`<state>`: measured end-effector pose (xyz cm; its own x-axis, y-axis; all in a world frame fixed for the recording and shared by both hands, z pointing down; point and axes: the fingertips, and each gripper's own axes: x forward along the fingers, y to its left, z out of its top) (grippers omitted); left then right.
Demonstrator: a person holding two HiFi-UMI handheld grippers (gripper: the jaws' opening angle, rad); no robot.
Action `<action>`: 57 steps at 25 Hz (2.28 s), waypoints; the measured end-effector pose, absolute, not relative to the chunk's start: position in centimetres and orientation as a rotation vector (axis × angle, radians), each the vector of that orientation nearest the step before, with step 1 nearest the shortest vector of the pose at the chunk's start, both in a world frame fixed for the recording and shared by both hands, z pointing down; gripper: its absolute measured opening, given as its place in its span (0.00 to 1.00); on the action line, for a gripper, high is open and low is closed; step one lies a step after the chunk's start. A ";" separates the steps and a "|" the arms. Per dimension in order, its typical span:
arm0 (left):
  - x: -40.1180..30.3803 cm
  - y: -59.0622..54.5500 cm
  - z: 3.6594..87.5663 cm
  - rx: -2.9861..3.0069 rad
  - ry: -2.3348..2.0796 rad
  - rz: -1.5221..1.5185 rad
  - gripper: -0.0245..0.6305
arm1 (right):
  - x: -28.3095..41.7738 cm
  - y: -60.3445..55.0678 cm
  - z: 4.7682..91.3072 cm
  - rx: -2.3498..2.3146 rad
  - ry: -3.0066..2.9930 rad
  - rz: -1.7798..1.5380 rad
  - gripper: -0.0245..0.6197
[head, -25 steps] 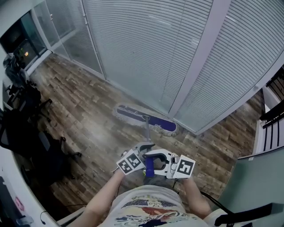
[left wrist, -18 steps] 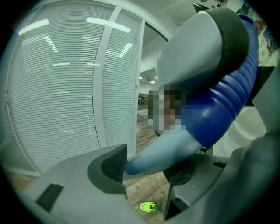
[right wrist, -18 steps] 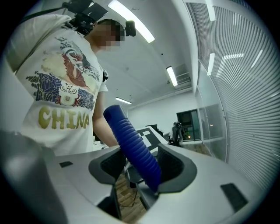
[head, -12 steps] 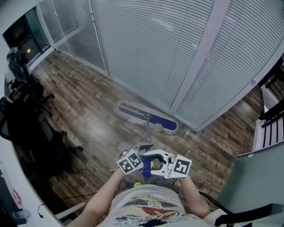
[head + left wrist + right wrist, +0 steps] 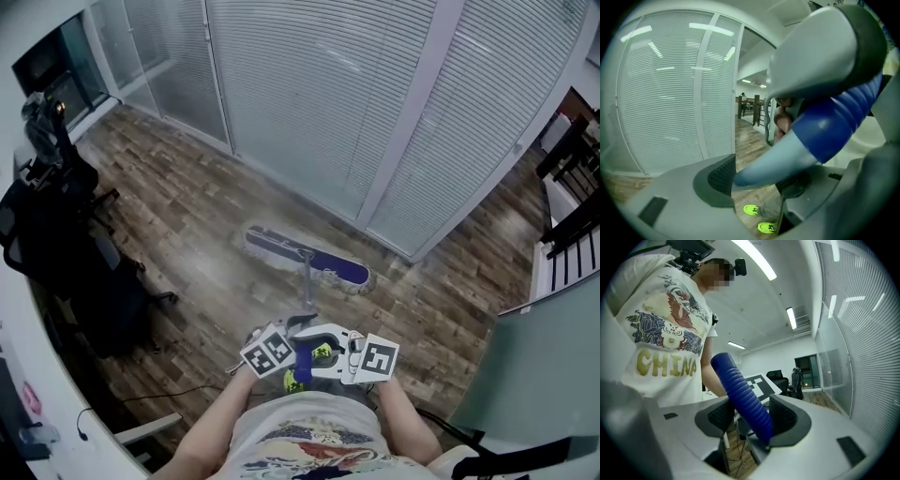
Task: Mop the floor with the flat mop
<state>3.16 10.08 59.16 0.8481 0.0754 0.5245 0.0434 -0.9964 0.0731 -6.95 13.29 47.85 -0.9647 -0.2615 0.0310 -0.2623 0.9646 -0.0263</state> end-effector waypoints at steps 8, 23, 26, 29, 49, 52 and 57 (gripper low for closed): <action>-1.1 18.1 58.9 2.938 0.026 0.841 0.35 | -10.9 21.8 47.8 0.318 -3.080 0.046 0.37; -5.6 40.7 59.1 2.900 -0.180 0.870 0.35 | -14.3 45.8 47.8 0.133 -3.135 0.051 0.37; -6.3 44.4 58.6 2.881 -0.212 0.869 0.35 | -14.9 49.6 47.3 0.071 -3.140 0.055 0.37; -7.0 47.2 58.0 2.866 -0.239 0.870 0.35 | -15.4 52.5 46.6 0.011 -3.161 0.064 0.37; -5.5 44.2 58.5 2.906 -0.215 0.791 0.35 | -13.6 49.6 47.1 0.011 -3.223 0.075 0.37; -6.1 41.9 59.4 2.910 -0.219 0.824 0.35 | -14.3 47.6 48.9 -0.012 -3.145 0.104 0.37; -7.2 35.9 59.7 2.911 -0.259 0.797 0.35 | -15.6 41.9 49.3 -0.055 -3.122 0.099 0.38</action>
